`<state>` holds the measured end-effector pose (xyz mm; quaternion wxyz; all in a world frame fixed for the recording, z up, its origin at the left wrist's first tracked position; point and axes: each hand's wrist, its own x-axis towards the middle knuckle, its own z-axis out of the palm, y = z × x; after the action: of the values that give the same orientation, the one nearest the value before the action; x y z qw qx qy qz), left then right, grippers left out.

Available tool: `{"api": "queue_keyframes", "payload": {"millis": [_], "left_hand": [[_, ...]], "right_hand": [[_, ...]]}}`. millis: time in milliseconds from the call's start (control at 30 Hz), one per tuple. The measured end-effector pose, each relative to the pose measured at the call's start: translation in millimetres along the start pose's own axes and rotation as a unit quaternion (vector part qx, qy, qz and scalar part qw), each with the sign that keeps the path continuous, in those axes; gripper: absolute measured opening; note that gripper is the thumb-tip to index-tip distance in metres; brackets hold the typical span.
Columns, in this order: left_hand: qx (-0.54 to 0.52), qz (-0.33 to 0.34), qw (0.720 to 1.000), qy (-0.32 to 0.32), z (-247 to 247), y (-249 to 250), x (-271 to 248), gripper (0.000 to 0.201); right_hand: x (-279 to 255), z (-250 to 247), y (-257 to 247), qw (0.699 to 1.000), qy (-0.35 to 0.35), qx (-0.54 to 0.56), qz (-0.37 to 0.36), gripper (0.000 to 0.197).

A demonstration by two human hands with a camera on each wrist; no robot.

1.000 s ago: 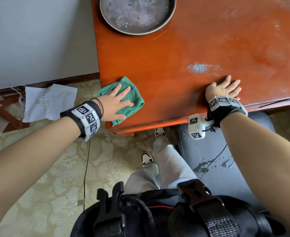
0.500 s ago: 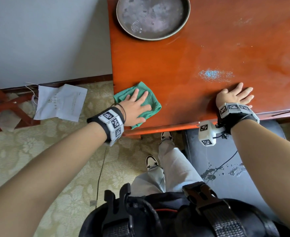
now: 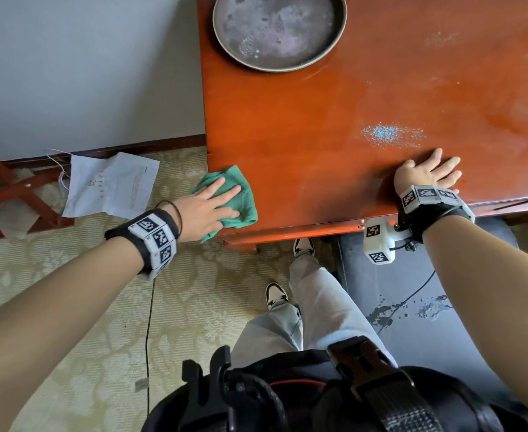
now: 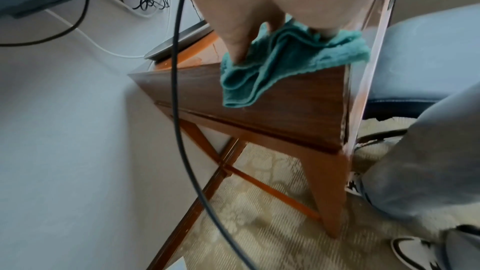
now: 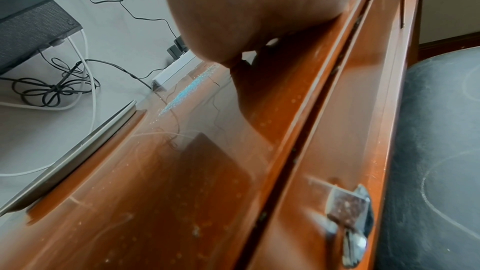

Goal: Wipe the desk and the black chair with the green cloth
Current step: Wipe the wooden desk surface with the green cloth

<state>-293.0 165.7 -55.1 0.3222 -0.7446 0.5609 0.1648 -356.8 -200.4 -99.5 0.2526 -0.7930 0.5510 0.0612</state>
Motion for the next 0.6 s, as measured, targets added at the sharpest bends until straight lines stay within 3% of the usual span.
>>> {"api": "queue_keyframes", "payload": {"millis": [67,133,267,467,600], "left_hand": [[0.017,0.020,1.000,-0.002,17,2,-3,0.037],[-0.079,-0.020,0.995,-0.052,25,3,-6,0.047],[-0.152,-0.029,0.987,-0.043,17,11,2,0.048],[-0.154,-0.004,0.988,-0.025,-17,26,38,0.048],[-0.165,-0.024,0.986,0.011,-49,48,70,0.049]], "right_hand": [[0,0,0,1.000,0.004,0.005,-0.001,0.058],[-1,2,0,1.000,0.014,0.008,-0.003,0.058],[-1,4,0,1.000,0.025,0.004,-0.006,0.058],[0,5,1,1.000,0.020,-0.010,-0.006,0.058],[0,4,0,1.000,0.016,-0.012,-0.004,0.058]]}}
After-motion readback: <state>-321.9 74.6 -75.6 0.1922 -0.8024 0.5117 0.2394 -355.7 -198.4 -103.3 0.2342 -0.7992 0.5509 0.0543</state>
